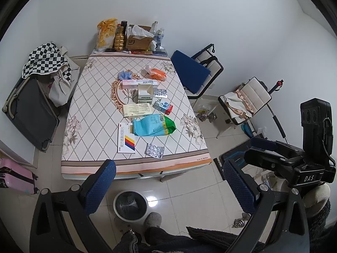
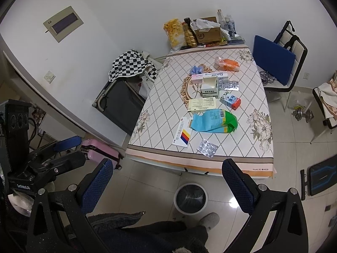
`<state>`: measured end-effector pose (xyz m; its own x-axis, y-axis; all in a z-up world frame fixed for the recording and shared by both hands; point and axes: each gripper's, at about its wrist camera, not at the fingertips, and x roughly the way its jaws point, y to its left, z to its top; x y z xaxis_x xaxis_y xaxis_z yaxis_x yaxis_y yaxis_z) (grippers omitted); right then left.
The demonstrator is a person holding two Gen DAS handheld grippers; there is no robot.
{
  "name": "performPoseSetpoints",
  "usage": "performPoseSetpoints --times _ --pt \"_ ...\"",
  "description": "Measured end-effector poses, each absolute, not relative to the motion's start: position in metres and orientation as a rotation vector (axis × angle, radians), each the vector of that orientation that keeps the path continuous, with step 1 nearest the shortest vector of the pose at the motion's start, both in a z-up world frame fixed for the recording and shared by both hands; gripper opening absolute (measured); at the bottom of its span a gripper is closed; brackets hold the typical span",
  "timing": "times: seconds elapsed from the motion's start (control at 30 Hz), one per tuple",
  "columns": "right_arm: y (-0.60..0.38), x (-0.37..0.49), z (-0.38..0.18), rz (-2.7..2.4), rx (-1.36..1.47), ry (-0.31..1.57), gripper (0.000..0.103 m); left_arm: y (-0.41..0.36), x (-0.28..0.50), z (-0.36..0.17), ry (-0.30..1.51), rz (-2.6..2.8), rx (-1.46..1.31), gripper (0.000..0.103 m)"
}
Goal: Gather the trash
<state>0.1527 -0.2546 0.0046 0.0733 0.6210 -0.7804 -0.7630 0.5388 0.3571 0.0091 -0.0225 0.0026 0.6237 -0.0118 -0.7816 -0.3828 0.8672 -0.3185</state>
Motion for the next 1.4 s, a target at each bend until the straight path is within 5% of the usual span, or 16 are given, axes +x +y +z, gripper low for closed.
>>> performPoseSetpoints --times 1.4 --pt "-0.252 0.152 0.001 1.059 -0.154 1.083 0.103 -0.033 0.003 0.004 0.871 0.217 -0.498 0.103"
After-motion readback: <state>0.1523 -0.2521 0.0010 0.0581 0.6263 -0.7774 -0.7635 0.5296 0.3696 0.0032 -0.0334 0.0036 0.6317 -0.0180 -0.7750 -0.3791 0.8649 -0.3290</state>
